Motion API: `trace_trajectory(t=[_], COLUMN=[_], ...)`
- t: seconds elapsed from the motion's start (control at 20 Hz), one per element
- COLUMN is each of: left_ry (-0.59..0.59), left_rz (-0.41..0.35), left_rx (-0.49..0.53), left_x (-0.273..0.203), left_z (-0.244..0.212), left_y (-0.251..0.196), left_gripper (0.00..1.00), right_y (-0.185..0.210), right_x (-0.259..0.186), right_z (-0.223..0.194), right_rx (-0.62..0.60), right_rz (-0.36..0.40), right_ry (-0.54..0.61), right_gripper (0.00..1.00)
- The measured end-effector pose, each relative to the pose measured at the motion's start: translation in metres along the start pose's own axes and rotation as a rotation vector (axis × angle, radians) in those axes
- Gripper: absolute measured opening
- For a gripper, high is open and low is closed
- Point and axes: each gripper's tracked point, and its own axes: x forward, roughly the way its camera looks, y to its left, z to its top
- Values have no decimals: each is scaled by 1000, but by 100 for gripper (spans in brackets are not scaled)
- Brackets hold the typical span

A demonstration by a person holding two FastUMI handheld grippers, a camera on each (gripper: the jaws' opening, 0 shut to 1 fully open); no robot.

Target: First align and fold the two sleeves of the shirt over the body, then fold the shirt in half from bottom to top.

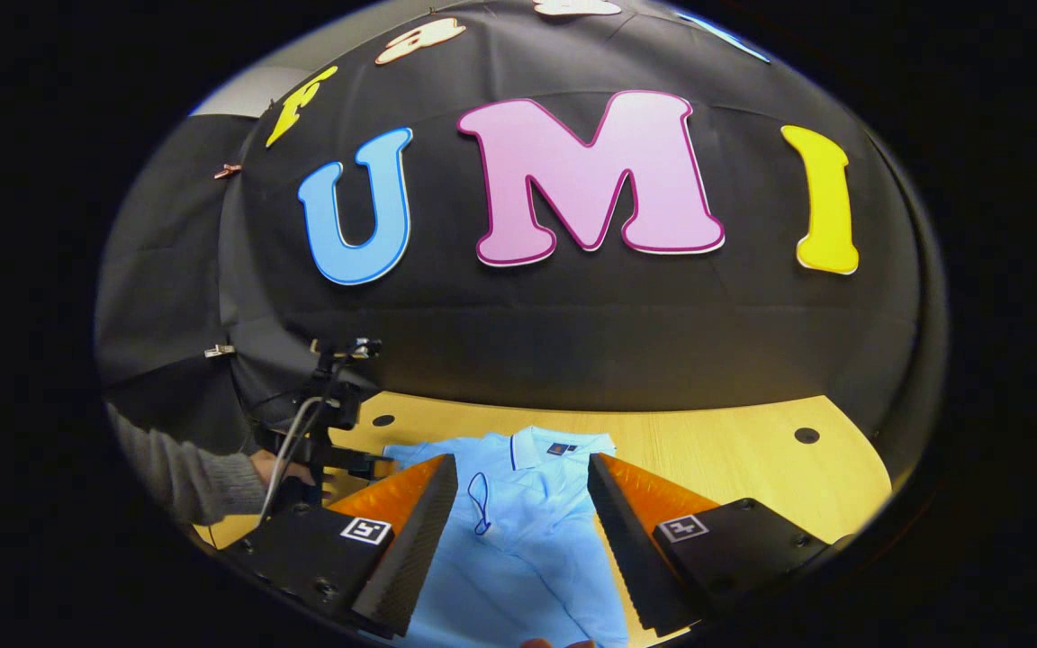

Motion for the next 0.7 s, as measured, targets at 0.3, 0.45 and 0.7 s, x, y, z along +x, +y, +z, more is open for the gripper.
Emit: trace_trajectory(t=[0.3, 0.45, 0.7], left_ry=[61, 57, 50], left_rz=[10, -13, -55], left_rx=[-50, -32, -78], left_x=[14, 16, 19], left_z=[-12, -12, -7], left_y=[3, -2, -10], left_gripper=[99, 95, 20], right_y=[-15, -20, -22], right_x=[-22, -28, -46], right_z=[-5, -4, -10], right_rx=[0, 15, 6], right_rz=[-23, -38, -32], right_ry=[20, 19, 35], right_gripper=[91, 91, 91])
